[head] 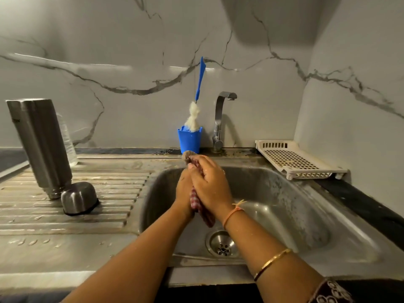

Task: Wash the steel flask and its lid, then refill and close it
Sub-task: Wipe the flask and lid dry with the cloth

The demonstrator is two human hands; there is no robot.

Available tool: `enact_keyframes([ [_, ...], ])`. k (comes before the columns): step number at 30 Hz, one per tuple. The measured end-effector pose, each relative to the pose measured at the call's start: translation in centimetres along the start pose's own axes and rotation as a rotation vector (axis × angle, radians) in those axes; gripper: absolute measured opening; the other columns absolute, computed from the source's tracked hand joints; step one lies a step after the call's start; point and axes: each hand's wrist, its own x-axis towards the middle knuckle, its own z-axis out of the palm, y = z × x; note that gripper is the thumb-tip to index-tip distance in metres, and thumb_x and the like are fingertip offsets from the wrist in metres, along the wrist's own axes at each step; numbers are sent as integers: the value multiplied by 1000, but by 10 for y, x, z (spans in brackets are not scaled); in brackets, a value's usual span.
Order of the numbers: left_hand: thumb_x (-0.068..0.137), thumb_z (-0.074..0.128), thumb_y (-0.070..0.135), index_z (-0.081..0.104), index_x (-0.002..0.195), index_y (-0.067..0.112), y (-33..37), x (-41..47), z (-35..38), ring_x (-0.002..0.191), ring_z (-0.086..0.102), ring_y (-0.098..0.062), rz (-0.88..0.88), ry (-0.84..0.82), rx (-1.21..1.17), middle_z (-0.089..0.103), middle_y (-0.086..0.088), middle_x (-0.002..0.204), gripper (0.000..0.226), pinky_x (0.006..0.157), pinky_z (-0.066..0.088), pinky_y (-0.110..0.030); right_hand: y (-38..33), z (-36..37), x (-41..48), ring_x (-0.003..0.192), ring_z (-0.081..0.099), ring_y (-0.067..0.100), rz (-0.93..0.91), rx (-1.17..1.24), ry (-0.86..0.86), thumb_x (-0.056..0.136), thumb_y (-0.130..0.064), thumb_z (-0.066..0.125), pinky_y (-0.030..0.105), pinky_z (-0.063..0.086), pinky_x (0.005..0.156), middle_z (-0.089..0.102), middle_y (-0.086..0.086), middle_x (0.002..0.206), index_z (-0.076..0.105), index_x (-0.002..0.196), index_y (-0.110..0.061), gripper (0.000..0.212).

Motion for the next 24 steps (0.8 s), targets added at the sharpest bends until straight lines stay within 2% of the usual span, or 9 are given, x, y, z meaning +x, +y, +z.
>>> enact_keyframes([
  [2,102,37,17,55,110,9,1,3,-10,95,57,-16,133,72,44,58,-5,102,22,88,45,-18,-6,5,-1,106,58,14,40,-59,-53,99,-36,41,30,48,94,60,3,117,57,120,-14,34],
  [4,103,34,20,48,128,2,1,6,-12,90,56,2,253,-7,93,57,2,106,34,79,44,-8,-12,1,3,101,59,15,207,46,-50,100,-41,37,30,49,89,61,0,109,54,119,-14,37],
  [8,103,32,22,51,93,22,2,5,-5,75,50,2,537,-16,285,56,1,90,22,72,41,-16,-14,-15,8,94,63,20,580,397,-46,100,-43,33,34,49,90,67,6,99,62,110,-10,45],
  [11,103,32,21,50,94,20,2,-1,2,79,51,0,677,-53,350,54,5,88,20,71,41,-10,-14,-30,5,60,64,15,763,833,-108,98,-32,41,23,52,61,67,5,65,65,85,-8,36],
  [13,103,32,21,50,100,18,1,-2,1,83,53,-3,668,-97,391,55,4,91,19,73,42,-10,-12,-29,6,57,62,15,833,815,-53,98,-32,39,24,50,58,64,4,59,63,81,-10,37],
  [16,102,34,26,49,101,16,-6,7,-3,87,56,-12,576,-111,482,58,-3,95,18,79,47,-22,-15,-18,6,93,62,24,801,389,-7,100,-46,27,38,49,89,68,10,96,62,102,-10,50],
  [19,97,49,23,46,99,16,-6,11,-6,88,57,-18,473,-146,585,58,-5,97,8,85,50,-33,-16,-12,4,109,56,24,603,14,-12,100,-49,20,33,42,91,59,8,118,46,128,-12,53],
  [22,99,45,26,46,99,18,-2,9,-4,84,54,-12,523,-171,547,55,1,92,8,78,46,-26,-14,-13,5,112,57,26,648,178,0,99,-50,23,40,43,98,60,8,117,50,126,-14,52],
  [24,102,35,31,51,97,16,4,4,-1,83,56,-11,562,-157,371,57,-3,90,22,75,46,-22,-7,-16,8,98,63,26,703,415,58,97,-46,32,44,47,95,67,9,99,64,103,-12,46],
])
